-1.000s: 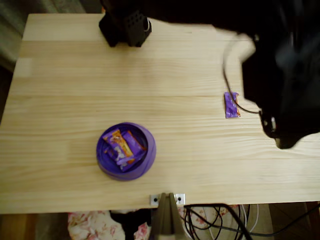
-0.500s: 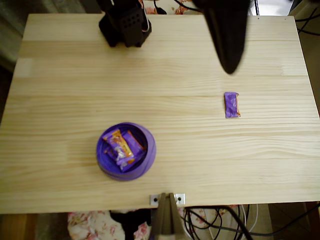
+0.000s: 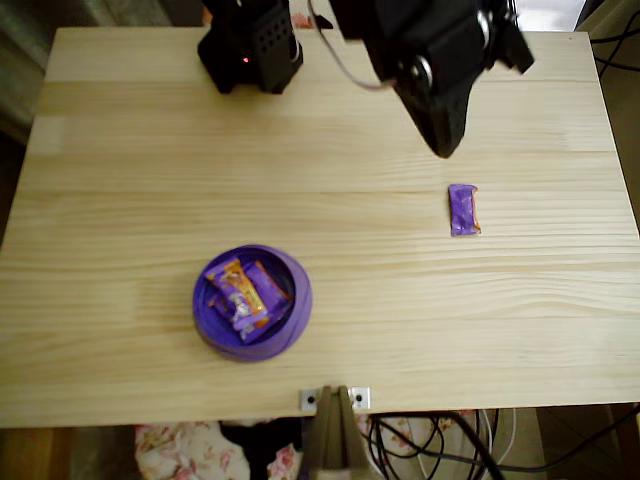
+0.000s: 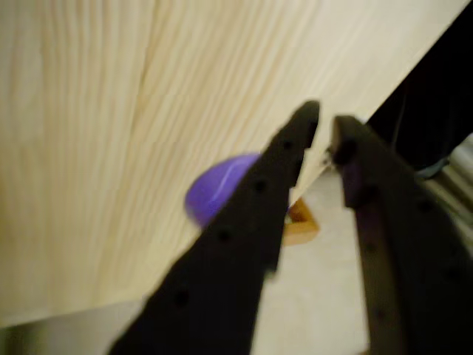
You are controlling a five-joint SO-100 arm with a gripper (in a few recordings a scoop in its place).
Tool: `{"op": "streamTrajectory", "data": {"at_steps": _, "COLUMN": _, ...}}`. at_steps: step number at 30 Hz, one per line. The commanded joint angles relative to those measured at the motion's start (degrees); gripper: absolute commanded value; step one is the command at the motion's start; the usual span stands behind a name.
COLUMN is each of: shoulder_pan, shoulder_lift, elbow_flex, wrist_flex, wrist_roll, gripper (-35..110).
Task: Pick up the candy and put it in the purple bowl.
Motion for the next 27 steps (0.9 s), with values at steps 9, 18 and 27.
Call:
{"op": "streamTrajectory", "data": {"at_steps": 9, "shoulder_pan": -2.81, "shoulder_lift": 6.24, "elbow_flex": 8.17, "wrist_flex": -15.38, "wrist_roll": -13.27, "gripper": -1}}
{"op": "streamTrajectory", "data": {"at_steps": 18, "shoulder_pan": -5.01, "shoulder_lift": -6.42, "elbow_flex": -2.55, "wrist_flex": -9.05, "wrist_roll": -24.17, "gripper": 0}}
{"op": "streamTrajectory", "data": {"at_steps": 27, "shoulder_pan": -7.82, "shoulder_lift": -15.29, "elbow_flex": -9.05, "wrist_flex": -8.79, "wrist_roll": -30.32, "gripper": 13}}
